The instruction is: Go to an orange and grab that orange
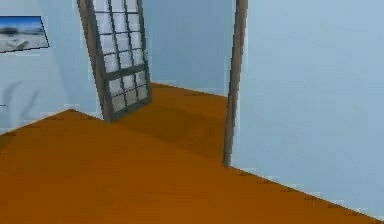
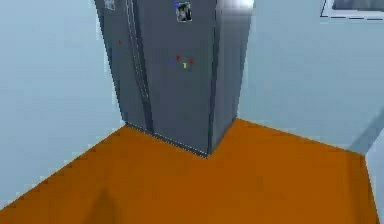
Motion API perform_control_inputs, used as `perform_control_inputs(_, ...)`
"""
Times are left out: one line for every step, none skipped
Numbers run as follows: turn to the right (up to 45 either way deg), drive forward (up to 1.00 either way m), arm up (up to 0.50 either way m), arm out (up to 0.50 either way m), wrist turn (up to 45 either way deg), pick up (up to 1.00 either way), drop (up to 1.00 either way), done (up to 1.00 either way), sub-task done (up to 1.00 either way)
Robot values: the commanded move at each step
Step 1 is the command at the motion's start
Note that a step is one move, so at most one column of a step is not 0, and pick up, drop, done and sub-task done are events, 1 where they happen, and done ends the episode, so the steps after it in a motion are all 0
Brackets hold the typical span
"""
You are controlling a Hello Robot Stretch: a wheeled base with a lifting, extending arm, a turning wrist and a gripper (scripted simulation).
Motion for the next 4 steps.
perform_control_inputs(45.0,0.0,0.0,0.0,0.0,0.0,0.0,0.0,0.0)
perform_control_inputs(45.0,0.0,0.0,0.0,0.0,0.0,0.0,0.0,0.0)
perform_control_inputs(45.0,0.0,0.0,0.0,0.0,0.0,0.0,0.0,0.0)
perform_control_inputs(0.0,0.6,0.0,0.0,0.0,0.0,0.0,0.0,0.0)
